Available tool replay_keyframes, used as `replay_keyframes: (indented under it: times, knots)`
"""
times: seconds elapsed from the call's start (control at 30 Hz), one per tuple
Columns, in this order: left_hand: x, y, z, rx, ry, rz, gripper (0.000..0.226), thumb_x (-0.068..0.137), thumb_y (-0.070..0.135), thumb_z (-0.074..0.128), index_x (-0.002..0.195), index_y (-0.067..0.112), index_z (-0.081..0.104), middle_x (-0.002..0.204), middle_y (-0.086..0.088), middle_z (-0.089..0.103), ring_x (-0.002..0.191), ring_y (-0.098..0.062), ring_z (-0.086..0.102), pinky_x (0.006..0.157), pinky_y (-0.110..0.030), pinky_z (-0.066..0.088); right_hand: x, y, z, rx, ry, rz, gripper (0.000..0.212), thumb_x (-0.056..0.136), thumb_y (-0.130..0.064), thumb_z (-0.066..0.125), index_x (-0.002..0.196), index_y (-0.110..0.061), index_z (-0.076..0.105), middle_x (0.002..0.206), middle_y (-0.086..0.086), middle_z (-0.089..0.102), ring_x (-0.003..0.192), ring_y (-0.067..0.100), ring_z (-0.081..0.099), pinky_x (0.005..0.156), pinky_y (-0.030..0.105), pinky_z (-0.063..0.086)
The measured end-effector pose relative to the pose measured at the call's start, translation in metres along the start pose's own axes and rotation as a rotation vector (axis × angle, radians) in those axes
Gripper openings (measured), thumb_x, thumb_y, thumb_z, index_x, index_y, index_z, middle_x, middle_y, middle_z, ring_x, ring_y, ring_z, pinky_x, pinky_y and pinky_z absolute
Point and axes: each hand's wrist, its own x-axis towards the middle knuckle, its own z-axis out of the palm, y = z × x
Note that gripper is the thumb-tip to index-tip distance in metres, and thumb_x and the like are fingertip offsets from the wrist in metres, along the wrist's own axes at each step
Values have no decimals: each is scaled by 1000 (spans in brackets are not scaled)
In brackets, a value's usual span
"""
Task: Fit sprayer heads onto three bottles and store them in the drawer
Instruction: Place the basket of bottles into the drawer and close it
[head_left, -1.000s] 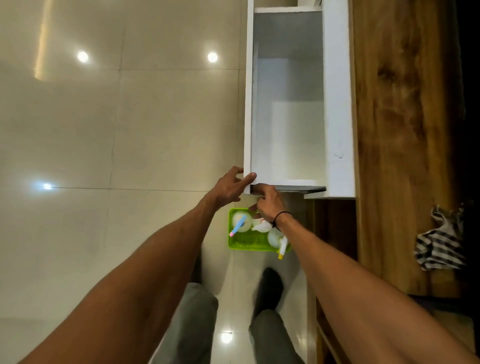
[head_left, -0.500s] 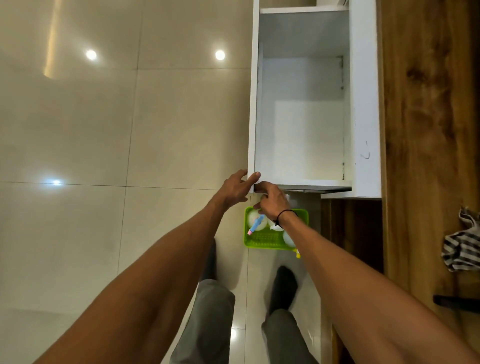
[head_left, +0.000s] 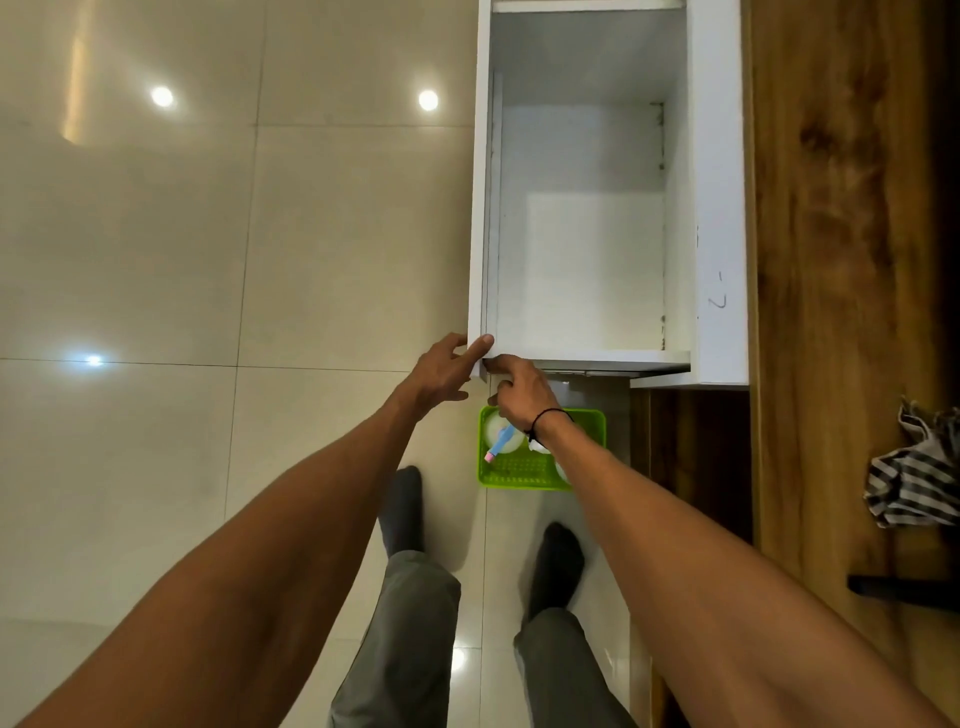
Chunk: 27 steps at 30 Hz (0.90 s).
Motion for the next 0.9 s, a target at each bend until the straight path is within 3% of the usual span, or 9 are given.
replay_keyframes:
  times: [0.2,0.33,0.5,0.6,0.7,0.77,0.83,0.9]
  knots:
    - [-19,-36,8,-207,-13,-133,87,100,79,17,152,18,51,130,-20,66,110,-32,69,81,-40,61,3,31,-33,-130,89,34,34,96,-4,50,117,-7,77,123,15,75,121,33,67,103,38,53]
    - [-18,-82,30,-221,75,-220,84,106,69,13,149,11,55,120,-23,67,113,-35,66,94,-49,59,4,90,-64,-132,182,220,30,100,-21,56,121,-5,72,127,22,71,123,38,65,102,41,53]
    - [1,-124,65,-110,68,-249,84,105,71,16,154,11,47,149,-22,54,135,-38,54,111,-55,50,13,158,-68,-37,128,434,54,107,-44,47,145,-6,55,152,20,54,142,38,50,115,45,42]
    - [21,-146,87,-22,84,-201,83,107,68,17,154,7,47,159,-20,48,142,-39,50,113,-42,42,27,185,-55,49,114,495,64,109,-50,41,157,-7,42,165,17,39,152,35,38,120,41,33]
    - [45,-167,103,58,84,-152,78,109,63,16,153,7,49,152,-23,52,136,-38,54,101,-33,36,46,207,-42,105,74,554,78,107,-62,29,165,-10,20,174,12,19,160,32,22,129,44,19]
    - [60,-180,110,84,38,-139,72,111,58,16,161,13,39,143,-21,56,121,-36,59,104,-40,42,56,221,-34,142,37,585,82,104,-68,23,167,-15,19,174,11,19,161,32,21,131,48,18]
    - [74,-194,117,48,21,-172,73,110,61,14,159,15,42,126,-14,59,101,-27,59,100,-45,45,63,234,-27,195,29,601,82,103,-70,20,167,-18,20,173,10,22,160,31,22,130,48,19]
    - [84,-203,123,-22,26,-230,78,106,70,12,144,16,53,123,-12,61,106,-28,56,98,-46,43,68,242,-21,227,32,611,82,103,-71,19,167,-20,20,173,8,23,160,31,24,129,48,21]
